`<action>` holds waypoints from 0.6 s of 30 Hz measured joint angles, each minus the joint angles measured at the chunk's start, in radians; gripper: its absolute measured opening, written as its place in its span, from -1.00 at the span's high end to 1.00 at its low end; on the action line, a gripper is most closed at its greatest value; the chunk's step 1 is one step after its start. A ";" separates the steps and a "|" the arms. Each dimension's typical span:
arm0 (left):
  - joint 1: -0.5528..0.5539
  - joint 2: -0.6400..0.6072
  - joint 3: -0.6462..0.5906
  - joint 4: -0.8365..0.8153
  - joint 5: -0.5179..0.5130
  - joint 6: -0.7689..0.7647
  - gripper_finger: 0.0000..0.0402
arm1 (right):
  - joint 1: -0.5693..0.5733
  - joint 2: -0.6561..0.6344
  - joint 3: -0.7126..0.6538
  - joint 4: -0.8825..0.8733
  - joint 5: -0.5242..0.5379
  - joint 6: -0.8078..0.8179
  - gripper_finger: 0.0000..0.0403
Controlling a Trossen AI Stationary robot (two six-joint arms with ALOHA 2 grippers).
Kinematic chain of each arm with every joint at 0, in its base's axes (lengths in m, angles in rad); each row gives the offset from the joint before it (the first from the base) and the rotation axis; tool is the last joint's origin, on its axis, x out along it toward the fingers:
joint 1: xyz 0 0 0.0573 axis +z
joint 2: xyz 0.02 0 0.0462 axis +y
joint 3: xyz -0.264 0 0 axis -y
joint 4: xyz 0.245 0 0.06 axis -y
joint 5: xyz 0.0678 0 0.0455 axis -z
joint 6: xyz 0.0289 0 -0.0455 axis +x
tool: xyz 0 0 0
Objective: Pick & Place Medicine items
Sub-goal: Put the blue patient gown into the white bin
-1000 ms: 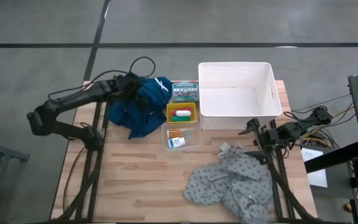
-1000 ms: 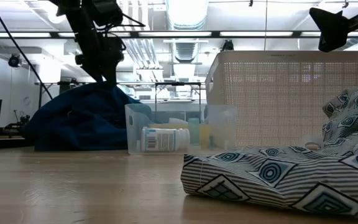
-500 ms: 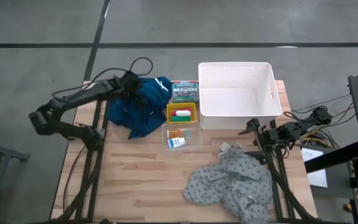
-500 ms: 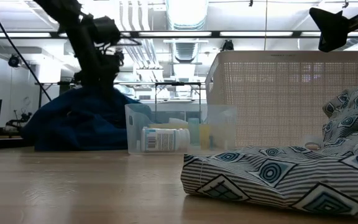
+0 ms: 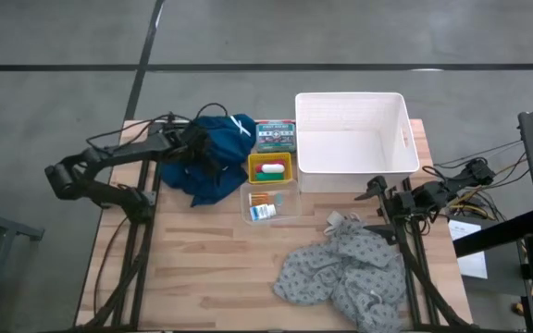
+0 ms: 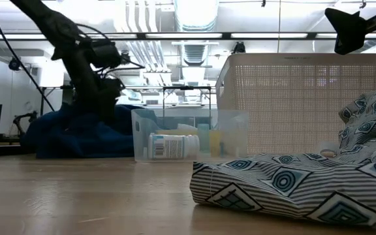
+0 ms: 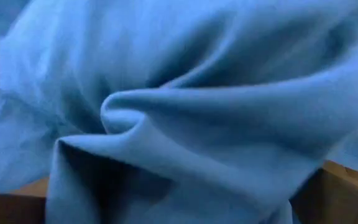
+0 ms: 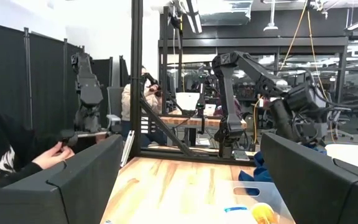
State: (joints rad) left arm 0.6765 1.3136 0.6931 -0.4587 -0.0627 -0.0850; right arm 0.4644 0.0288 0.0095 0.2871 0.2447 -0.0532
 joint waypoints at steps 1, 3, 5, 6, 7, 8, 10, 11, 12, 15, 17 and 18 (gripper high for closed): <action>0.000 0.000 -0.015 0.014 0.000 -0.004 -0.99 | 0.000 0.000 0.000 0.000 0.000 0.000 -0.88; 0.000 0.000 -0.043 0.044 0.000 -0.018 -0.99 | 0.000 0.000 0.000 0.000 0.000 0.000 -0.88; 0.000 0.000 -0.069 0.071 0.000 -0.038 -0.99 | 0.000 0.000 0.000 0.000 0.000 0.000 -0.88; 0.000 0.000 -0.080 0.083 0.001 -0.052 -0.99 | 0.000 0.000 0.000 0.000 0.000 0.000 -0.88; 0.000 0.000 -0.091 0.098 0.001 -0.067 -0.99 | 0.000 0.000 0.000 0.000 0.000 0.000 -0.88; 0.000 0.000 -0.100 0.114 0.000 -0.084 -0.99 | 0.000 0.000 0.000 0.000 0.000 0.000 -0.88; 0.000 0.000 -0.116 0.140 0.000 -0.113 -0.99 | 0.000 0.000 0.000 0.000 0.000 0.000 -0.88; 0.000 0.000 -0.122 0.150 0.000 -0.124 -0.99 | 0.000 0.000 0.000 0.000 0.000 0.000 -0.88; 0.000 0.000 -0.127 0.158 0.001 -0.132 -0.99 | 0.000 0.000 0.000 0.000 0.000 0.000 -0.88; 0.000 0.000 -0.137 0.170 0.001 -0.148 -0.99 | 0.000 0.000 0.000 0.000 0.000 0.000 -0.88; 0.000 0.000 -0.149 0.183 0.001 -0.154 -0.98 | 0.000 0.000 0.000 0.000 0.000 0.000 -0.88; 0.000 0.000 -0.155 0.192 0.001 -0.163 -0.98 | 0.000 0.000 0.000 0.000 0.000 0.000 -0.88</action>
State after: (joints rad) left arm 0.6762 1.3132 0.5379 -0.2664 -0.0621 -0.2484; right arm 0.4643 0.0288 0.0093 0.2871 0.2447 -0.0532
